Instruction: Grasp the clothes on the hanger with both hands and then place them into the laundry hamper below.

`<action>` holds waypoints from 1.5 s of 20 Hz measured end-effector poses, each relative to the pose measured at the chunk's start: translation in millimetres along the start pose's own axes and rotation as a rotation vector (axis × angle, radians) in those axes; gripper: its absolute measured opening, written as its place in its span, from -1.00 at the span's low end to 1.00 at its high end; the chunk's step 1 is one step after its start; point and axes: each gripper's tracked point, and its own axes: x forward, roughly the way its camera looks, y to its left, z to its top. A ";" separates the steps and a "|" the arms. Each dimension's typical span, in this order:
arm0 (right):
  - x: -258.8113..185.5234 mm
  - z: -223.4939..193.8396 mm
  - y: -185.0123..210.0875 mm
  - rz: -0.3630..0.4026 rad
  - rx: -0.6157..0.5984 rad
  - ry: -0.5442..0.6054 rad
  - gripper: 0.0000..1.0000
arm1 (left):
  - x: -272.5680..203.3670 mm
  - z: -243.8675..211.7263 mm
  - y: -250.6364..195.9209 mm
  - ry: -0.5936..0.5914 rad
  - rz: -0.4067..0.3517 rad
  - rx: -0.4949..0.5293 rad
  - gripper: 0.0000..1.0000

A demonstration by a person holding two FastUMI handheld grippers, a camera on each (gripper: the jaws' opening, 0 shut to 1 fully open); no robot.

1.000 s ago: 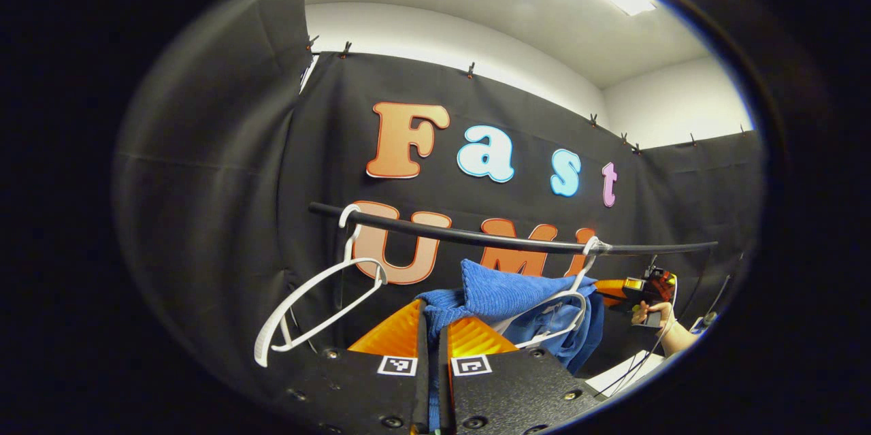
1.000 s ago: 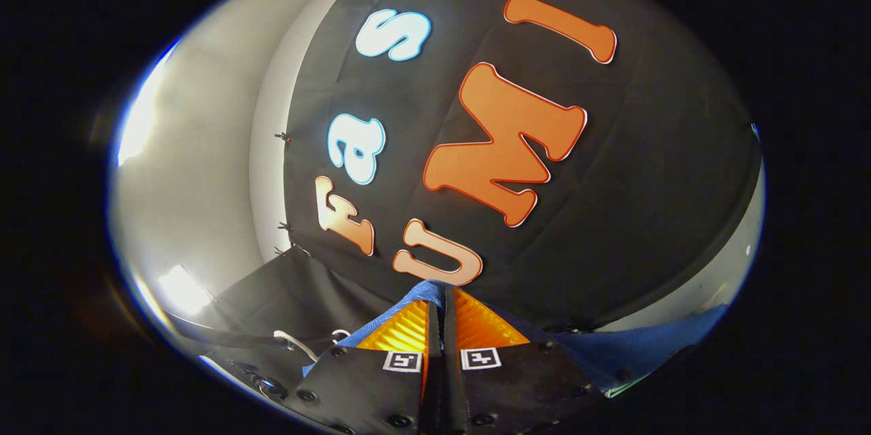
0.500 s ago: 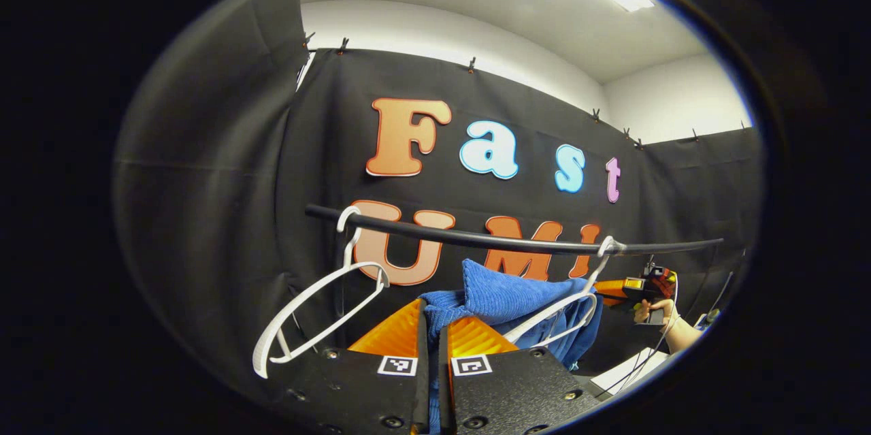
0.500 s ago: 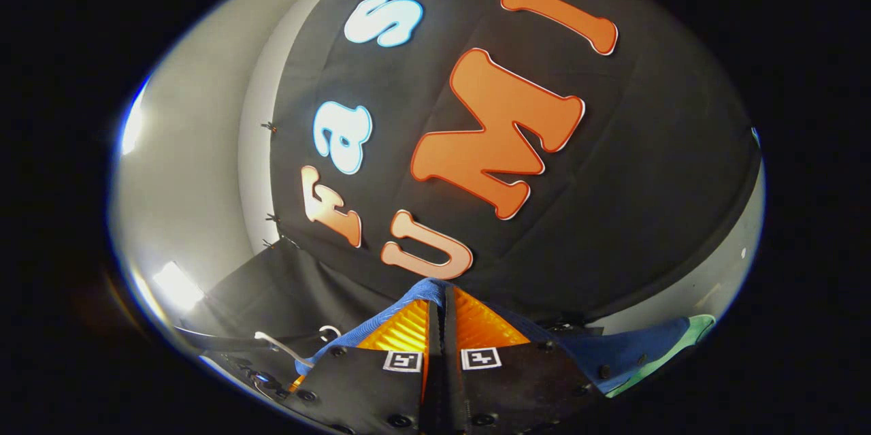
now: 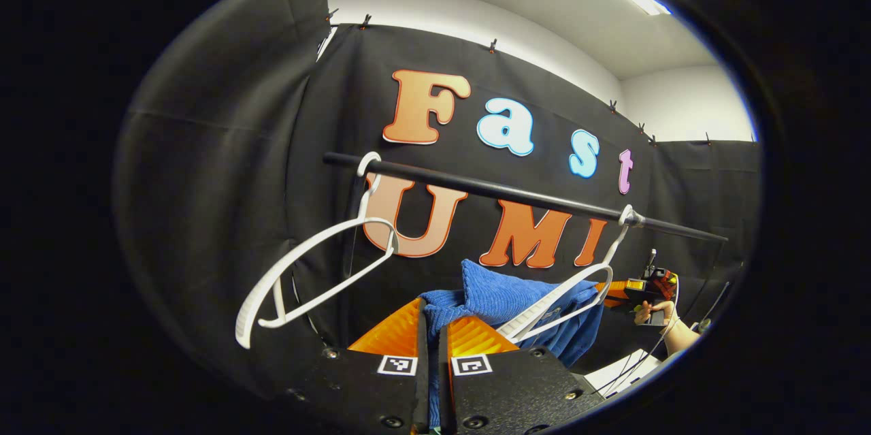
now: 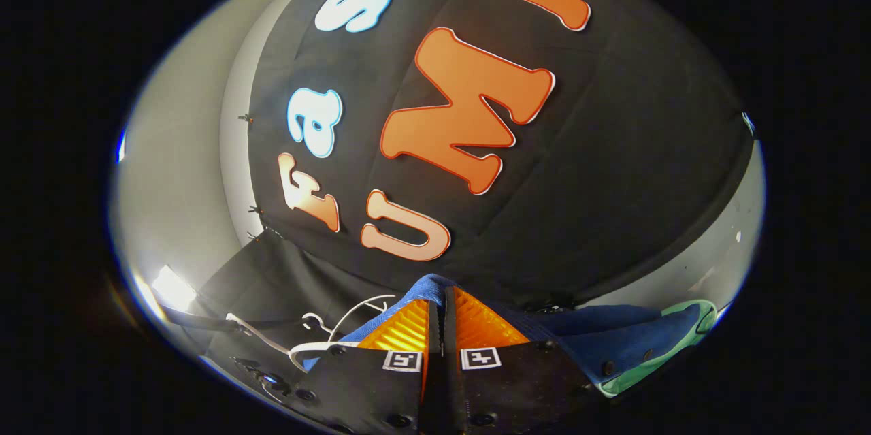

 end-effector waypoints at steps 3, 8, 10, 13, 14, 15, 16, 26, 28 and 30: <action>-6.3 -12.3 -17.0 -0.037 -0.005 0.013 -0.85 | -3.9 -24.2 6.3 0.038 0.015 -0.041 -0.89; -24.5 -28.3 -38.8 -0.094 -0.012 0.030 -0.85 | -13.8 -61.6 11.9 0.091 0.038 -0.082 -0.89; -31.4 -36.8 -48.9 -0.119 -0.020 0.034 -0.85 | -16.7 -75.7 11.7 0.112 0.054 -0.084 -0.89; -44.0 -49.4 -71.0 -0.167 -0.023 0.039 -0.85 | -23.4 -97.2 6.3 0.139 0.074 -0.031 -0.89; -48.8 -54.2 -79.7 -0.193 -0.032 0.042 -0.85 | -24.8 -101.0 6.1 0.148 0.078 -0.016 -0.89; -55.3 -62.4 -87.1 -0.220 -0.051 0.042 -0.85 | -26.3 -105.4 3.3 0.160 0.078 -0.002 -0.89; -62.4 -70.9 -94.5 -0.247 -0.075 0.045 -0.85 | -28.8 -110.0 -1.1 0.165 0.078 0.013 -0.89; -122.6 -114.2 -125.1 -0.375 -0.149 0.028 -0.85 | -22.7 -168.2 -55.0 0.251 0.006 0.038 -0.90; -131.8 -122.3 -125.5 -0.395 -0.189 0.039 -0.84 | -20.4 -177.7 -68.2 0.271 -0.025 0.026 -0.89; -140.2 -125.4 -125.4 -0.418 -0.235 0.031 -0.85 | -17.3 -183.6 -81.5 0.283 -0.054 0.022 -0.90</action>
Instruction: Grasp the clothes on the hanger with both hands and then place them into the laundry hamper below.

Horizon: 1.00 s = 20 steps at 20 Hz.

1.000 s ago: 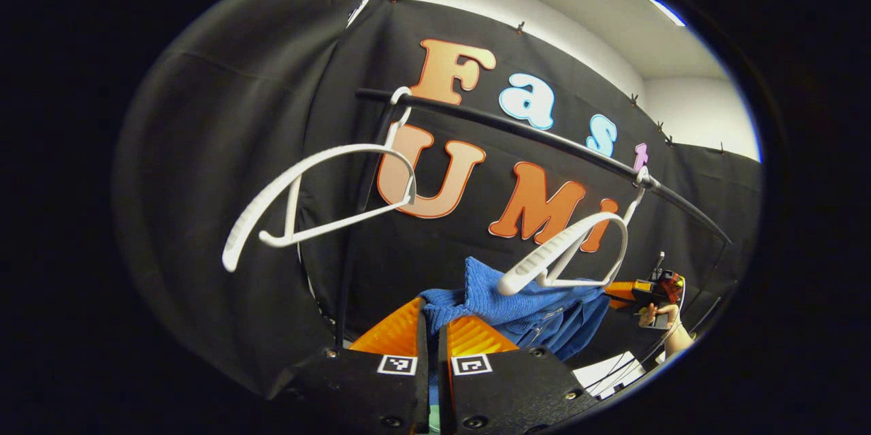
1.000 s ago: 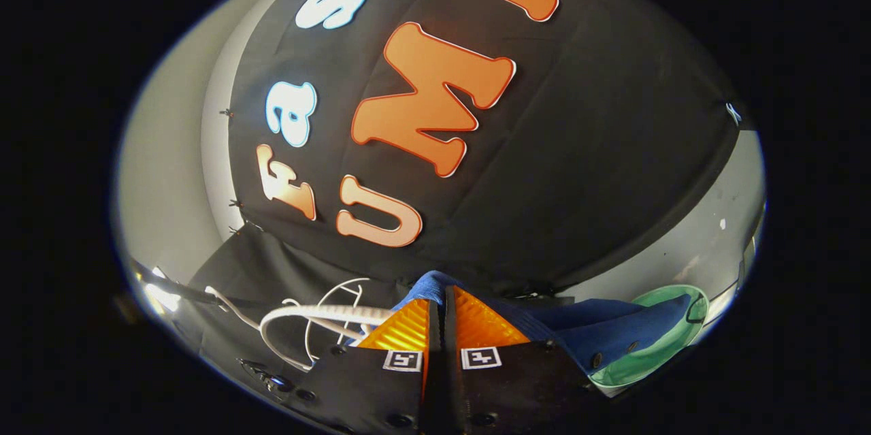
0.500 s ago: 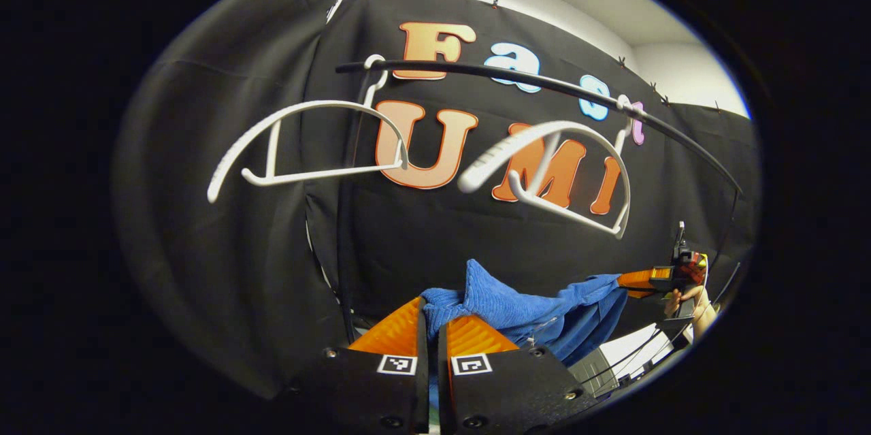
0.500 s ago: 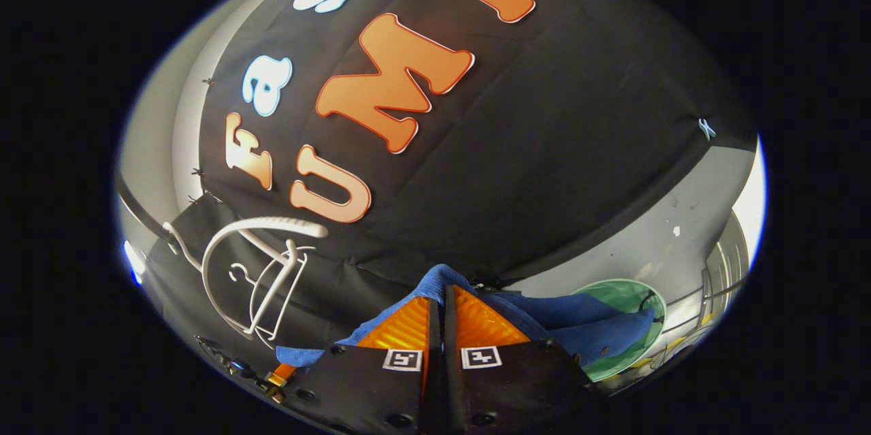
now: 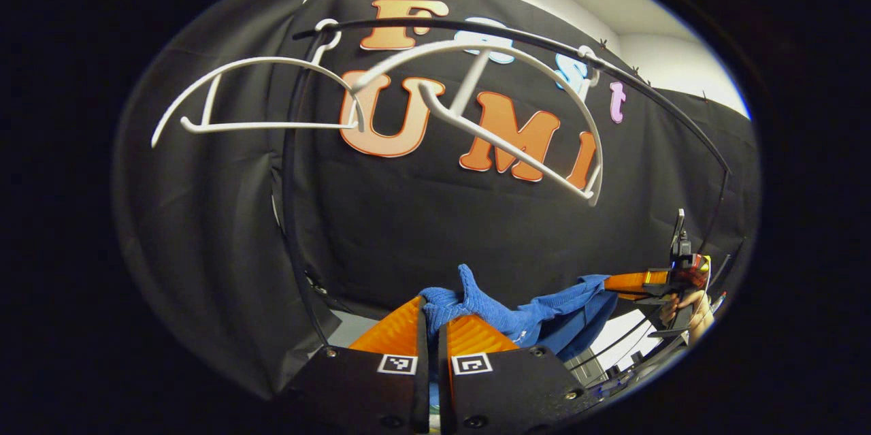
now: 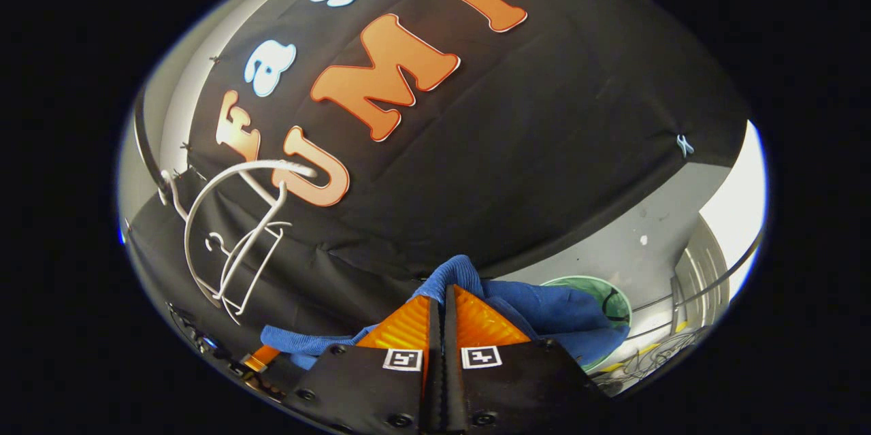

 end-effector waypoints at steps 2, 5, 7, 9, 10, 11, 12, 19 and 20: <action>-10.6 -5.2 -4.6 -0.021 -0.036 -0.006 -0.85 | 5.9 -4.3 -14.4 0.005 -0.026 0.001 -0.89; -17.3 -15.5 -2.4 -0.037 -0.072 0.000 -0.84 | 17.4 -10.8 -37.8 0.015 -0.066 -0.024 -0.90; -18.8 -23.4 0.4 -0.047 -0.097 0.004 -0.85 | 24.5 -13.9 -56.2 0.020 -0.099 -0.042 -0.89; -22.3 -31.5 -2.3 -0.057 -0.119 0.015 -0.84 | 32.5 -17.6 -71.5 0.029 -0.125 -0.044 -0.89; -23.9 -36.8 -4.8 -0.064 -0.129 0.024 -0.84 | 34.6 -22.0 -76.4 0.036 -0.133 -0.043 -0.89; -24.2 -41.0 -9.0 -0.074 -0.139 0.029 -0.84 | 38.1 -25.6 -82.1 0.045 -0.139 -0.047 -0.89; -26.5 -43.0 -15.8 -0.089 -0.149 0.032 -0.84 | 41.1 -31.3 -87.8 0.054 -0.145 -0.057 -0.89; -29.7 -63.4 -36.1 -0.177 -0.214 0.070 -0.84 | 62.2 -86.0 -112.0 0.158 -0.179 -0.093 -0.89; -29.1 -65.7 -37.4 -0.184 -0.224 0.077 -0.84 | 64.7 -92.5 -113.9 0.171 -0.181 -0.094 -0.89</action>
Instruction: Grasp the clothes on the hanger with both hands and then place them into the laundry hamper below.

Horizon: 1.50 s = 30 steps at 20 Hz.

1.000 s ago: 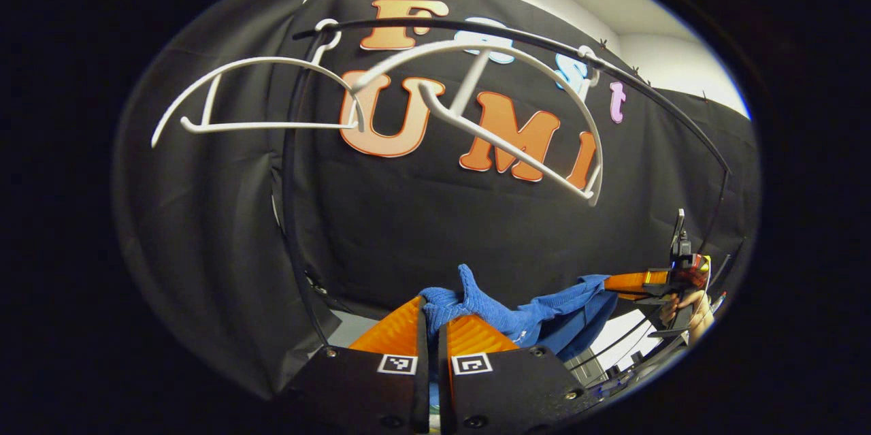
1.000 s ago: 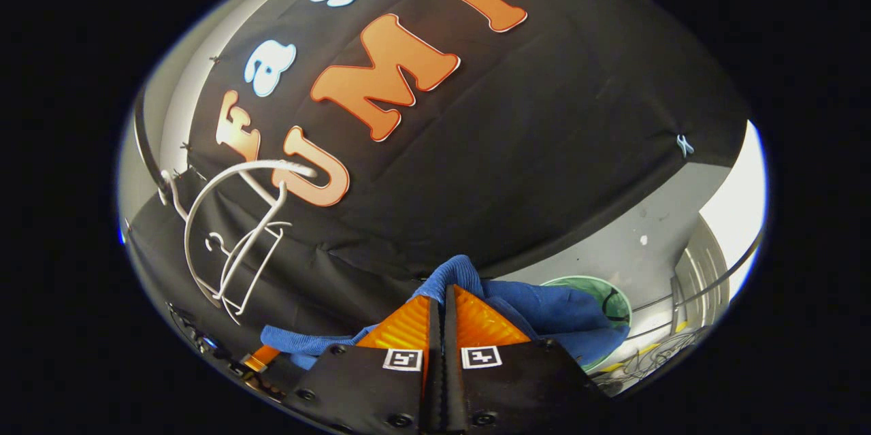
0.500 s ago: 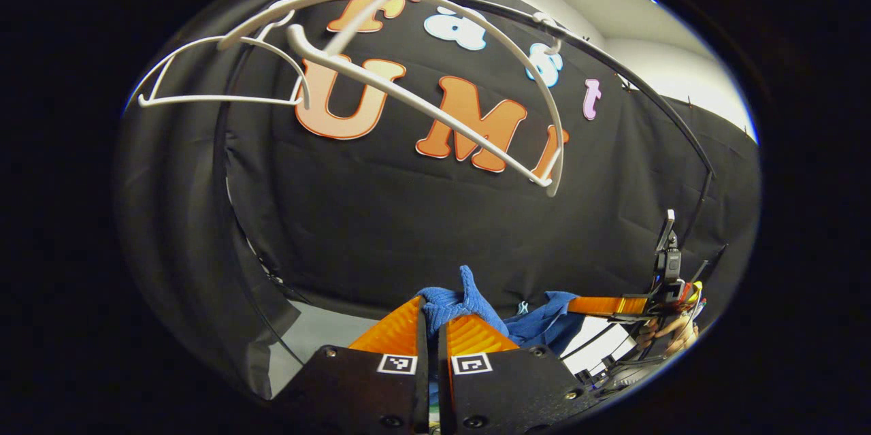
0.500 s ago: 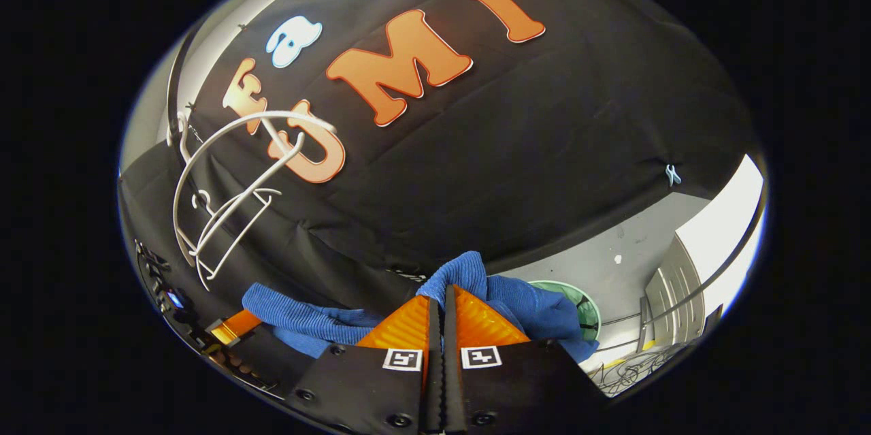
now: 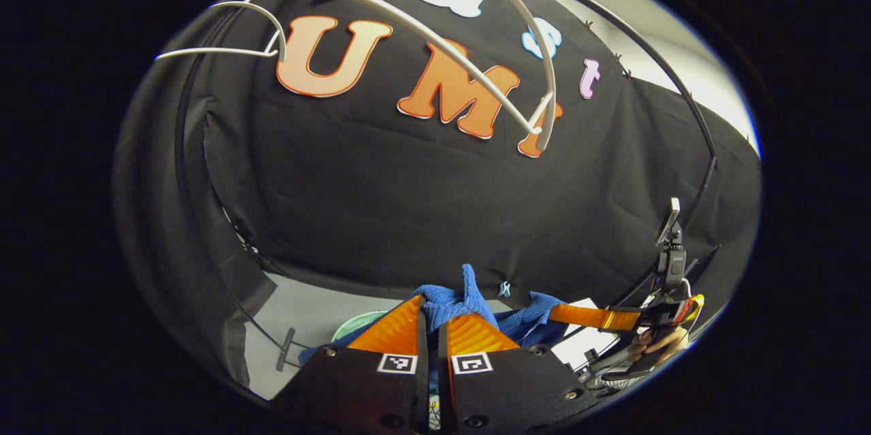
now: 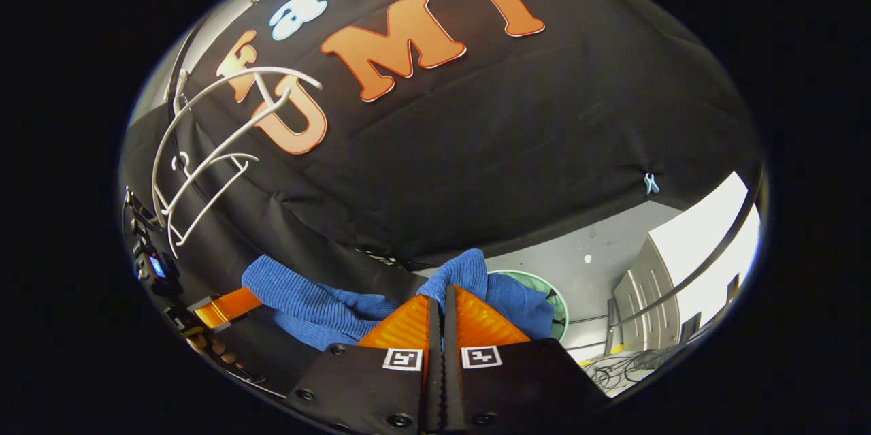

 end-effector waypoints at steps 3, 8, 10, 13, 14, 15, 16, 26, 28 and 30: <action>4.2 -11.6 -2.1 -0.017 -0.018 0.025 -0.84 | 10.2 -20.4 -1.6 0.051 -0.001 -0.016 -0.87; 11.0 -28.0 -10.4 -0.046 -0.058 0.069 -0.84 | 24.0 -51.8 0.0 0.131 0.018 -0.031 -0.89; 15.8 -33.2 -13.9 -0.055 -0.065 0.088 -0.84 | 29.2 -58.7 3.1 0.152 0.026 -0.037 -0.89; 28.7 -45.8 -21.6 -0.073 -0.064 0.126 -0.84 | 31.7 -70.7 6.8 0.187 0.043 -0.060 -0.89; 31.6 -49.0 -23.6 -0.077 -0.062 0.138 -0.84 | 36.3 -76.4 12.2 0.202 0.050 -0.071 -0.89; 33.5 -52.0 -24.8 -0.081 -0.061 0.148 -0.84 | 42.4 -83.2 18.2 0.216 0.055 -0.081 -0.89; 36.3 -54.9 -26.9 -0.087 -0.061 0.159 -0.84 | 45.3 -91.5 22.0 0.232 0.062 -0.092 -0.89; 65.1 -95.7 -61.1 -0.171 -0.092 0.294 -0.84 | 54.6 -157.1 49.4 0.428 0.161 -0.148 -0.85; 72.5 -107.1 -67.3 -0.182 -0.100 0.320 -0.84 | 60.1 -169.0 53.2 0.458 0.173 -0.150 -0.88; 80.9 -121.4 -75.5 -0.193 -0.107 0.353 -0.84 | 67.6 -184.7 58.8 0.496 0.185 -0.157 -0.89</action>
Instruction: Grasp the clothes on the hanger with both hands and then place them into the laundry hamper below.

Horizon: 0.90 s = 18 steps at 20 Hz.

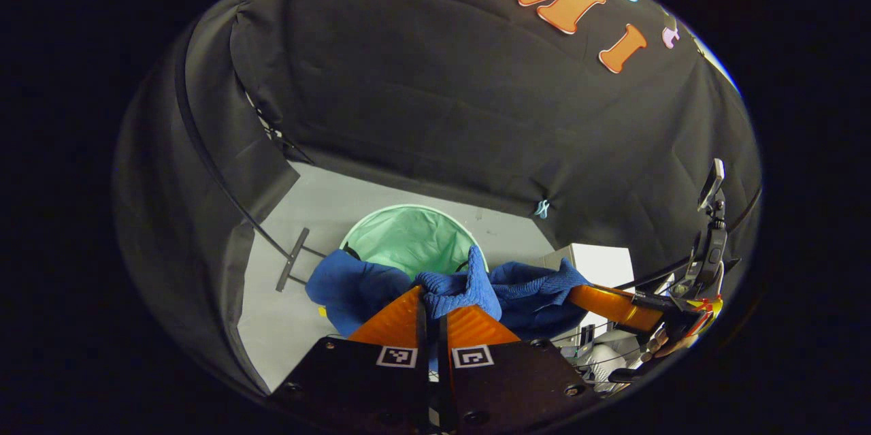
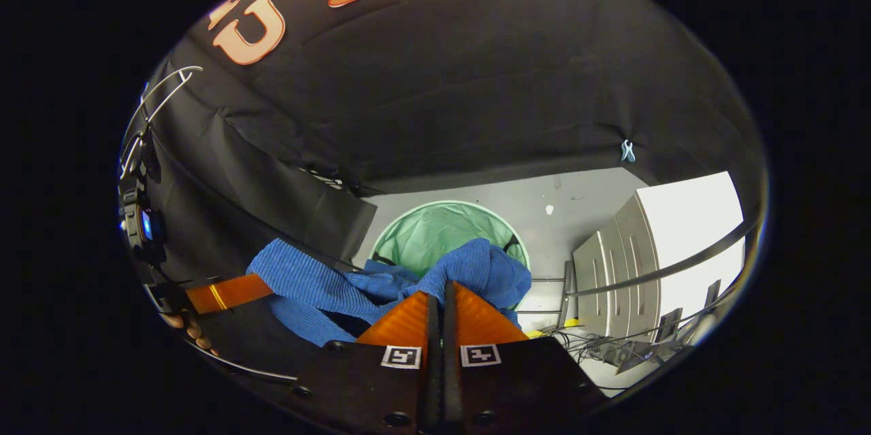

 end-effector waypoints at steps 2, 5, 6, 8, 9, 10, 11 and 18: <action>9.7 -6.9 -1.4 -0.007 -0.003 0.030 -0.84 | 11.2 -19.9 9.0 0.057 0.016 -0.024 -0.89; 21.9 -17.3 -9.4 -0.028 -0.019 0.063 -0.84 | 14.8 -40.7 18.9 0.104 0.033 -0.056 -0.89; 26.6 -20.8 -13.4 -0.038 -0.019 0.077 -0.84 | 17.5 -40.6 19.7 0.116 0.041 -0.062 -0.87; 37.9 -30.0 -22.1 -0.057 -0.009 0.107 -0.84 | 19.9 -44.9 25.4 0.135 0.056 -0.065 -0.88; 42.7 -33.3 -25.6 -0.066 -0.004 0.122 -0.84 | 21.1 -49.0 27.5 0.146 0.064 -0.067 -0.88; 45.7 -39.4 -27.8 -0.071 -0.001 0.137 -0.84 | 22.0 -51.0 29.4 0.157 0.072 -0.070 -0.88; 48.4 -43.6 -29.6 -0.074 0.000 0.150 -0.84 | 21.9 -55.6 33.5 0.167 0.079 -0.075 -0.88; 52.0 -50.3 -31.2 -0.060 0.015 0.177 -0.63 | 23.3 -63.7 39.6 0.211 0.115 -0.094 -0.76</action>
